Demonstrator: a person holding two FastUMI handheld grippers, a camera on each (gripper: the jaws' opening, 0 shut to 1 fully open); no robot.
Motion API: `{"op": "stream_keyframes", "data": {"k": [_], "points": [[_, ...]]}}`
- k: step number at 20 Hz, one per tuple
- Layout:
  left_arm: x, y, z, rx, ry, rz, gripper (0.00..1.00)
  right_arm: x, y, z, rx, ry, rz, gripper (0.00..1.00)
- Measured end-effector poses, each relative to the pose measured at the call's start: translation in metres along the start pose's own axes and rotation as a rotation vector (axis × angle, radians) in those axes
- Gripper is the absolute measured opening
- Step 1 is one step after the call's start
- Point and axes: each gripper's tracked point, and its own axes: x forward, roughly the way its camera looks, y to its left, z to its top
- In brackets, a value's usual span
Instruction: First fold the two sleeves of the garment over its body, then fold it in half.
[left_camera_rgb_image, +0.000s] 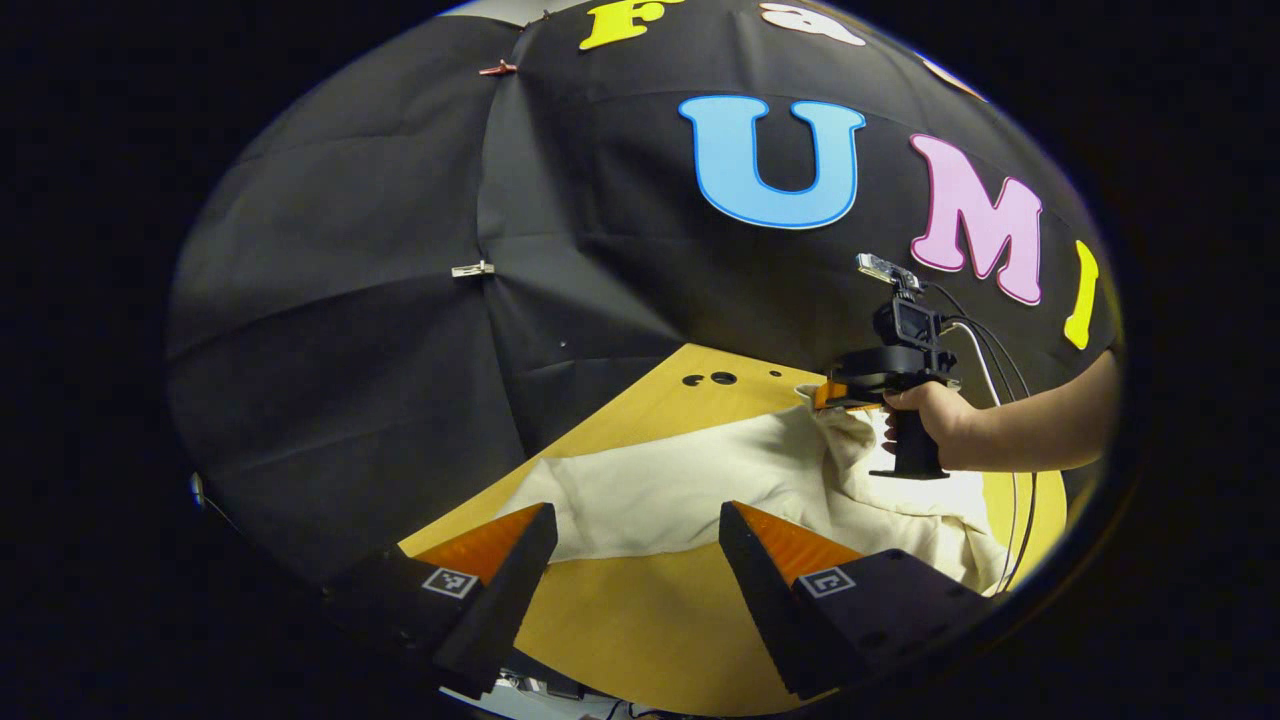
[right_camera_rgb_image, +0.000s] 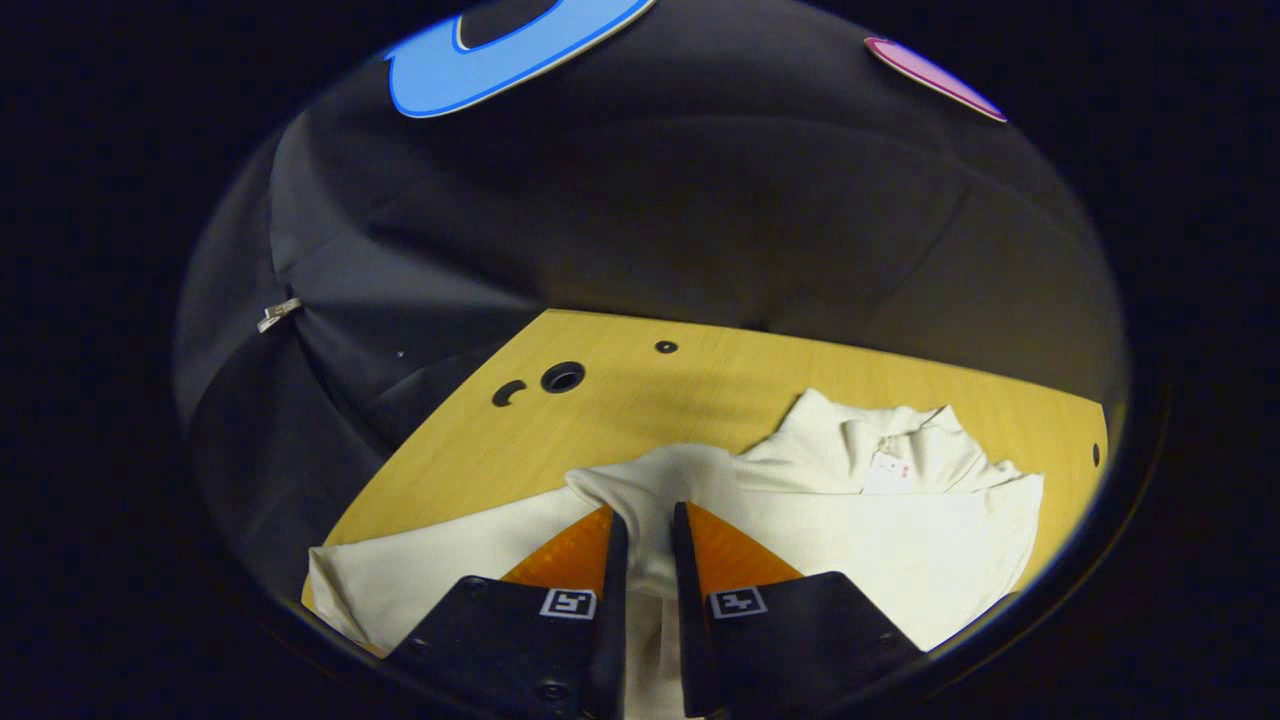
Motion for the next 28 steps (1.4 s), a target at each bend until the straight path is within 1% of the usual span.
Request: {"op": "stream_keyframes", "data": {"k": [1,4,5,6,7,8,9,10,12,15,17,18,19,21,23,26,28], "points": [[0.002,0.003,-0.003,-0.003,0.000,0.006,1.00,-0.004,0.011,-0.002,-0.015,-0.004,0.025,0.27],[0.010,0.013,-0.008,-0.013,0.006,0.023,1.00,-0.027,0.028,-0.006,-0.087,-0.014,0.076,0.87],[0.012,0.016,-0.010,-0.018,0.007,0.028,1.00,-0.039,0.028,-0.005,-0.104,-0.024,0.082,0.88],[0.016,0.019,-0.012,-0.023,0.009,0.033,1.00,-0.048,0.026,-0.004,-0.110,-0.033,0.080,0.91],[0.020,0.024,-0.016,-0.027,0.013,0.040,1.00,-0.060,0.020,-0.001,-0.104,-0.043,0.075,0.99],[0.024,0.031,-0.019,-0.030,0.017,0.051,1.00,-0.069,0.011,0.001,-0.092,-0.056,0.059,0.99],[0.028,0.040,-0.023,-0.034,0.022,0.069,1.00,-0.079,0.000,0.004,-0.083,-0.071,0.044,0.89],[0.033,0.048,-0.024,-0.041,0.020,0.087,0.99,-0.090,-0.012,0.008,-0.082,-0.089,0.022,0.99],[0.045,0.065,-0.031,-0.057,0.036,0.115,1.00,-0.113,-0.041,0.015,-0.084,-0.122,-0.029,0.99],[0.065,0.090,-0.038,-0.062,0.051,0.146,1.00,-0.149,-0.083,0.019,-0.049,-0.148,-0.088,0.99],[0.080,0.107,-0.043,-0.056,0.067,0.166,0.98,-0.175,-0.113,0.020,-0.033,-0.165,-0.132,0.99],[0.089,0.113,-0.044,-0.049,0.073,0.170,1.00,-0.187,-0.128,0.019,-0.028,-0.175,-0.158,0.99],[0.100,0.120,-0.049,-0.045,0.089,0.172,0.99,-0.199,-0.142,0.017,-0.024,-0.182,-0.184,0.99],[0.122,0.130,-0.060,-0.027,0.130,0.160,1.00,-0.217,-0.170,0.010,-0.011,-0.184,-0.234,0.99],[0.137,0.133,-0.072,-0.012,0.173,0.149,0.99,-0.241,-0.194,0.004,0.038,-0.189,-0.275,0.99],[0.149,0.137,-0.091,0.005,0.233,0.134,1.00,-0.268,-0.220,-0.005,0.085,-0.210,-0.328,0.99],[0.154,0.135,-0.100,-0.007,0.262,0.111,1.00,-0.288,-0.238,-0.016,0.127,-0.206,-0.359,0.99]]}}
